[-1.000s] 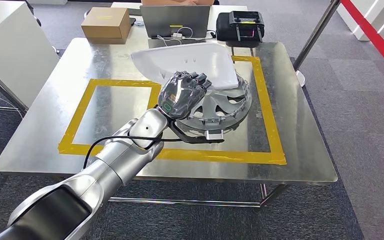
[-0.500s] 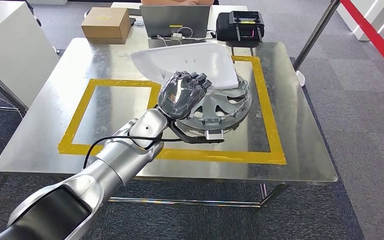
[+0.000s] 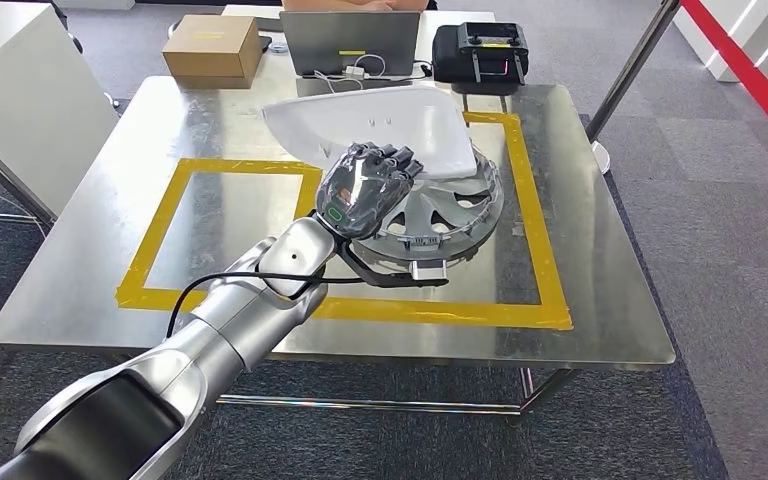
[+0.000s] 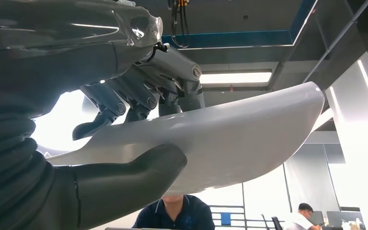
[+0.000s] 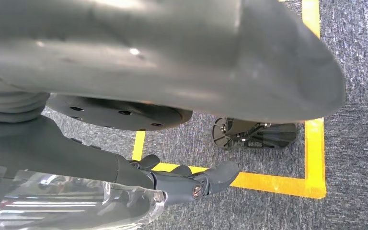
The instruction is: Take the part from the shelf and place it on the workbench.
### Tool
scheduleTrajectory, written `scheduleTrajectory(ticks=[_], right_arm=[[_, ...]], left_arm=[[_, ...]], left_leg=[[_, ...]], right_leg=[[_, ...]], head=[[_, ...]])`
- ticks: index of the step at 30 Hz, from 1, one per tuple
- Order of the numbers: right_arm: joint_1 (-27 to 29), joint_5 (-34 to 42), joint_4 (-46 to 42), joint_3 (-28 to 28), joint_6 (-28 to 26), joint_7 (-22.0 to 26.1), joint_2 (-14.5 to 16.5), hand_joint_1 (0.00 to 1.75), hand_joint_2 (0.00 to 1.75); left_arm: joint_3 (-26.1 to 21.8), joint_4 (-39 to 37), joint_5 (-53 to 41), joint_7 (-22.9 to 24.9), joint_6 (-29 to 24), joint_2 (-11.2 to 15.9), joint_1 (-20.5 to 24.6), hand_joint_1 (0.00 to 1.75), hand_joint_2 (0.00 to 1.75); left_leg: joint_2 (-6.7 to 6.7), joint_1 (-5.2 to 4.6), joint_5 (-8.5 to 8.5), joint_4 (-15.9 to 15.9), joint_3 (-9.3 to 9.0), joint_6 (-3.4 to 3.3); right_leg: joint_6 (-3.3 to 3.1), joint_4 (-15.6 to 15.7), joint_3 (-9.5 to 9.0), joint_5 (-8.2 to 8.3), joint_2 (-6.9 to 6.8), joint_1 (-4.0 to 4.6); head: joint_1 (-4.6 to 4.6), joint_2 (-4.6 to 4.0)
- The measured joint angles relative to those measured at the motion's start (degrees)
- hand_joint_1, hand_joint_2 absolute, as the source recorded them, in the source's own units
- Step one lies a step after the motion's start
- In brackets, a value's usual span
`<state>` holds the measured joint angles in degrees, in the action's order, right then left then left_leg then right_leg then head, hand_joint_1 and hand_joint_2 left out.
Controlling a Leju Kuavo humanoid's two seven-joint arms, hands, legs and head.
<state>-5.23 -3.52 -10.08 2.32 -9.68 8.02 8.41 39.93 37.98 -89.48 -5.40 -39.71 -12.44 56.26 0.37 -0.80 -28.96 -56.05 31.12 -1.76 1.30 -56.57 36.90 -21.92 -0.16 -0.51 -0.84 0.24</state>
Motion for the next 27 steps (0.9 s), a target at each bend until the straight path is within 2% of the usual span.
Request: scheduleTrajectory(ticks=[27], right_arm=[[0.0,0.0,0.0,0.0,0.0,0.0,0.0,0.00,0.00]], left_arm=[[0.0,0.0,0.0,0.0,0.0,0.0,0.0,1.75,1.75]], left_leg=[[0.00,0.00,0.03,0.0,0.00,0.04]], right_leg=[[0.00,0.0,0.03,0.00,0.00,0.00]], head=[[0.00,0.00]])
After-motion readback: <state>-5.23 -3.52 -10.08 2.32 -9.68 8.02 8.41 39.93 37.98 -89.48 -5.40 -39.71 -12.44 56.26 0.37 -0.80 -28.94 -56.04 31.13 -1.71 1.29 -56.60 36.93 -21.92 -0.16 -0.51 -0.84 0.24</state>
